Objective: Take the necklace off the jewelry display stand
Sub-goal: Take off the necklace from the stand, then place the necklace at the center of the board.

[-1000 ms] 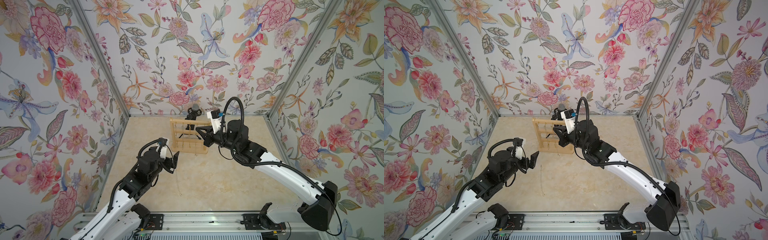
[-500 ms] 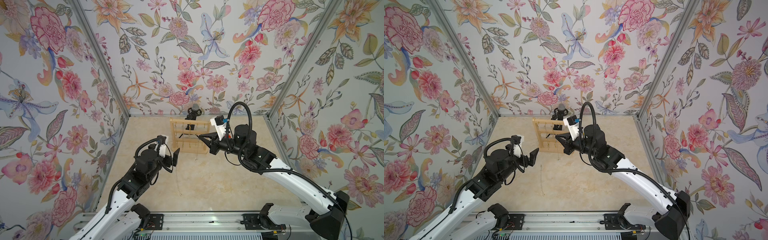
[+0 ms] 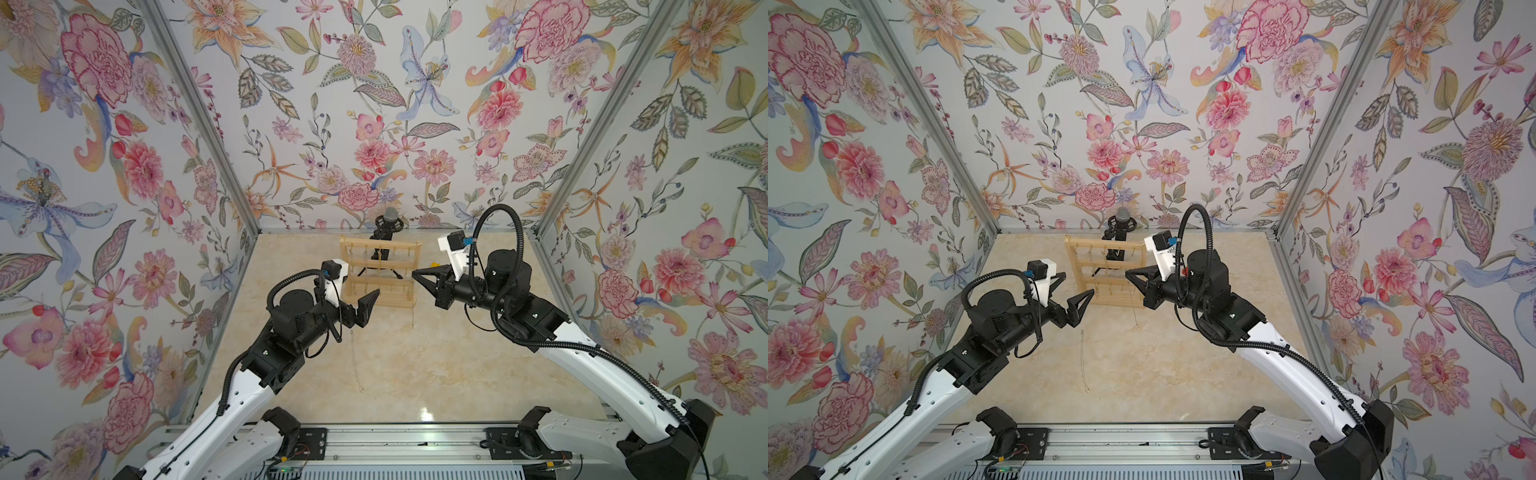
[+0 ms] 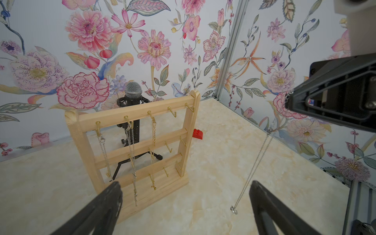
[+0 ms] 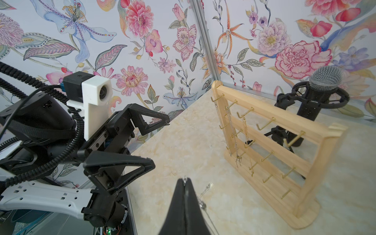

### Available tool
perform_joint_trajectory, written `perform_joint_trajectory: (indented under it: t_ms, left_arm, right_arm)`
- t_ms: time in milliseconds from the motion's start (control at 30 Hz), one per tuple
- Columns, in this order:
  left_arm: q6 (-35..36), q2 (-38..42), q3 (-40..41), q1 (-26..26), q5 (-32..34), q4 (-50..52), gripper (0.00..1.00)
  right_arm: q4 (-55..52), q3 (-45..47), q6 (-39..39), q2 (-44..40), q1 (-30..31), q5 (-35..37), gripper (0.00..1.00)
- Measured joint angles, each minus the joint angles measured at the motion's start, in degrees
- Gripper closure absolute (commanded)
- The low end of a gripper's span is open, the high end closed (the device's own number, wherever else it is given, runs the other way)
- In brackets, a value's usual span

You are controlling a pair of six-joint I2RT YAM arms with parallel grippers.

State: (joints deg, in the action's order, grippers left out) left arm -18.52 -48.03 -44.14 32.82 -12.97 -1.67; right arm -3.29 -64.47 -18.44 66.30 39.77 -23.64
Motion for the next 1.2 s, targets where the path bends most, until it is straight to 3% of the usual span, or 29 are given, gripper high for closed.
perform_joint_trajectory:
  t_ms: [333,667,1200]
  left_arm:
    - [-5.09,-1.73,5.57,1.01,-6.95,-13.9,0.01]
    - [-3.78,-8.55,5.88,9.16,-8.35,-20.96,0.01]
    - [-3.1,-18.16,6.23,10.01,-12.31,-30.42,0.03]
  right_arm:
    - [-0.2,0.61,-2.19,-2.27,-2.25,-1.79,1.0]
    - [-0.83,0.94,-4.79,-2.99,-5.75,-5.49,1.0]
    - [-3.58,1.29,-6.12,-3.48,-6.86,-8.94,1.0]
